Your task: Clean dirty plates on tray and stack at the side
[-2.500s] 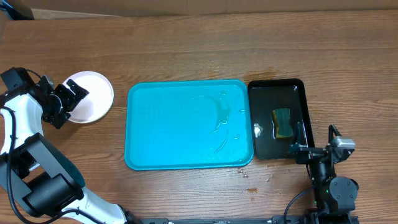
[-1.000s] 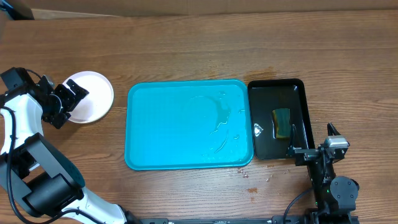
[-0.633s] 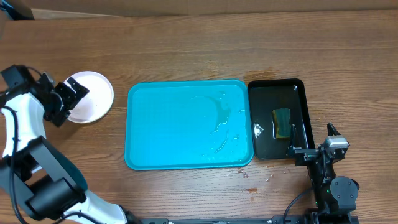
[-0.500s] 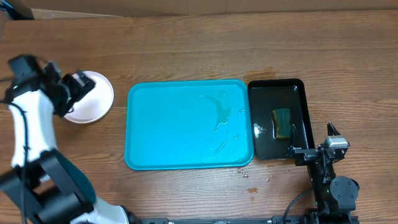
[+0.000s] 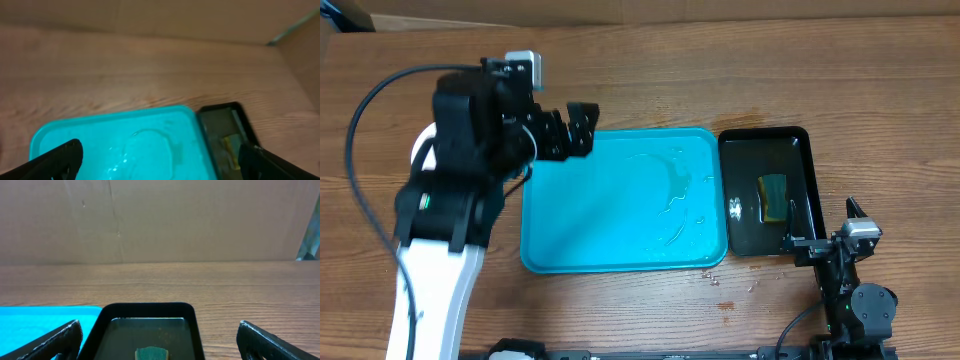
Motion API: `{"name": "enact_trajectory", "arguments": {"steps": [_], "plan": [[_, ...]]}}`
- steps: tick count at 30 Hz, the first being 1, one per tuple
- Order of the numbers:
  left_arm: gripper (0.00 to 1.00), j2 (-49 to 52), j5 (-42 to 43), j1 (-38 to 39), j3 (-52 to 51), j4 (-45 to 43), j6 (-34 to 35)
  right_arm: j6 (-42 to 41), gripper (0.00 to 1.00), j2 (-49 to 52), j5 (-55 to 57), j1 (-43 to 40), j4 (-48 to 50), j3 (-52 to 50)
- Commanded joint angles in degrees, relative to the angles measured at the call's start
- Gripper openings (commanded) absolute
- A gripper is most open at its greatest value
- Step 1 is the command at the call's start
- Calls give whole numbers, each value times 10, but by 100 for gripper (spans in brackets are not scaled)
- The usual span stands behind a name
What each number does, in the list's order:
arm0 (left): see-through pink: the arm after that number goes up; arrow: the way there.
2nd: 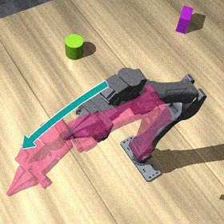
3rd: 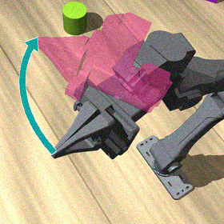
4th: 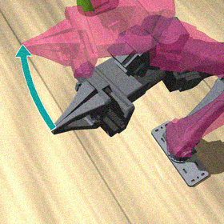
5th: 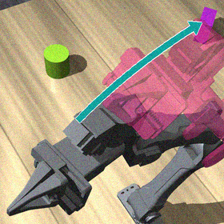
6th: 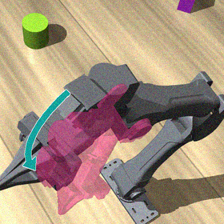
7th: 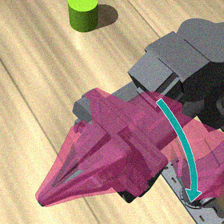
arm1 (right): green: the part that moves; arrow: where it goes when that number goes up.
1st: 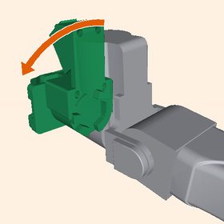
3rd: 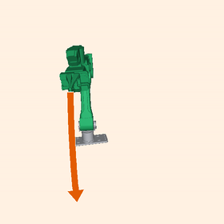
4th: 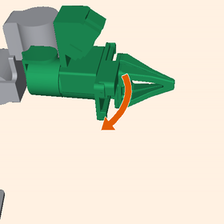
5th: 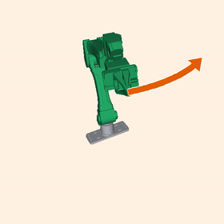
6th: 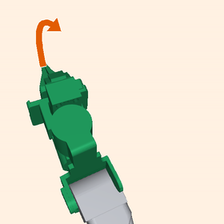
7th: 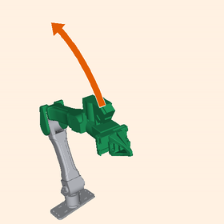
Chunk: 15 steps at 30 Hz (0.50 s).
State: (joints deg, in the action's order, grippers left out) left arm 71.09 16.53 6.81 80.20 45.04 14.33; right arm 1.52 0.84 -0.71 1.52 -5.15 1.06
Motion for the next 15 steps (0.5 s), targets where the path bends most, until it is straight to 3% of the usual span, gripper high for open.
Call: {"name": "enact_trajectory", "arguments": {"steps": [1,8,15], "plan": [[100,-90,-4,13,5,2,-15,2,100,-7,-3,-3,3,-6],[100,-220,-12,7,-18,-1,-19,2,100,-7,-3,-3,3,-6],[100,-370,-47,-63,-156,-8,-21,2,100,-7,-3,-3,3,-6]]}}
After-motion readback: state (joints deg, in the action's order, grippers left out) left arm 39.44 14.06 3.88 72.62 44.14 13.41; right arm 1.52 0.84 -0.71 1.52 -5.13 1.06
